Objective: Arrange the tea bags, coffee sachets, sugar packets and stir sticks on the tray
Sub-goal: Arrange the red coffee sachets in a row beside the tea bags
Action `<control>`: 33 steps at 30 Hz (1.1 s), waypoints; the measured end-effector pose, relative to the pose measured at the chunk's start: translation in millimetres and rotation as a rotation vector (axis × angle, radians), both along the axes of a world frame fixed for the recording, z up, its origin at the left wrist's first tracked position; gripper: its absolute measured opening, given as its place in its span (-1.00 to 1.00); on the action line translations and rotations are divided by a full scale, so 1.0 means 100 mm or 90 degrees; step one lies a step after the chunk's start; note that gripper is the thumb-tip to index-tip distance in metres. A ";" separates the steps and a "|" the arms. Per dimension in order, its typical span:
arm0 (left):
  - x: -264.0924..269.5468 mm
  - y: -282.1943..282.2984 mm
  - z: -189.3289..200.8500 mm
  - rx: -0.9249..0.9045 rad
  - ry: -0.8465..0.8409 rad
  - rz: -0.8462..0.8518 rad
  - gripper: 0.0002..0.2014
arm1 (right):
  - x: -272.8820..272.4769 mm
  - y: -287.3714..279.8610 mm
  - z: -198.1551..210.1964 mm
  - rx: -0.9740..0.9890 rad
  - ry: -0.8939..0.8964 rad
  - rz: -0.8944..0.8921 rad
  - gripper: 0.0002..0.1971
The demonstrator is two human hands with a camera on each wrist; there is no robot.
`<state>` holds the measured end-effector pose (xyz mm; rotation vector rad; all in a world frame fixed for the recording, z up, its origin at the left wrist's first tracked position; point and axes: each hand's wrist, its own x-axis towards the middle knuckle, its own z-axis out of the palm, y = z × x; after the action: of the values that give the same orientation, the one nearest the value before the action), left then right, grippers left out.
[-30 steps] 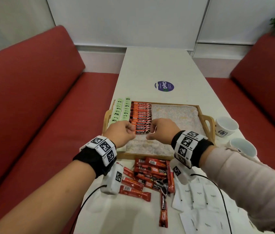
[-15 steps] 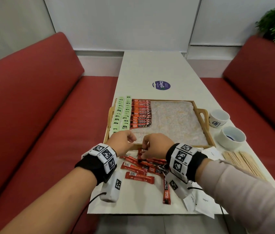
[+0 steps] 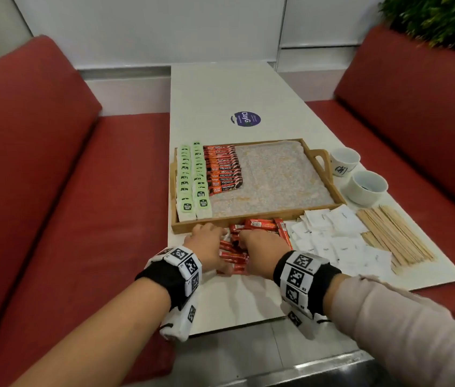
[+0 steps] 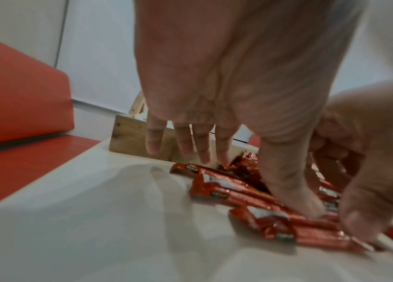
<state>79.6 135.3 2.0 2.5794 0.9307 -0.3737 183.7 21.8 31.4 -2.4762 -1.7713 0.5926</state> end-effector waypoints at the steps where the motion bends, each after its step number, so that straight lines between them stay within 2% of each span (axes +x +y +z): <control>1: 0.00 -0.01 -0.01 0.014 0.007 -0.006 -0.09 | -0.02 0.00 -0.02 0.003 -0.001 -0.009 -0.58; 9: -0.05 -0.09 -0.09 0.025 0.022 -0.014 -0.35 | -0.15 0.03 -0.20 0.018 -0.008 -0.063 -0.67; 13: -0.07 -0.14 -0.10 0.039 0.031 -0.034 -0.41 | -0.17 0.03 -0.21 0.020 0.009 -0.079 -0.62; 22: -0.10 -0.23 -0.07 0.035 0.066 -0.048 -0.56 | -0.25 0.05 -0.26 0.018 0.017 -0.084 -0.78; 27: -0.09 -0.28 -0.06 0.031 0.098 -0.044 -0.57 | -0.27 0.03 -0.27 0.035 0.023 -0.077 -0.76; 33: -0.09 -0.28 0.01 0.012 0.119 -0.096 -0.73 | -0.25 -0.02 -0.24 0.079 0.056 -0.082 -0.71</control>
<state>70.9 107.3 2.9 2.6747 0.8055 -0.6596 158.7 19.7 7.0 -2.4181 -1.5535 0.5557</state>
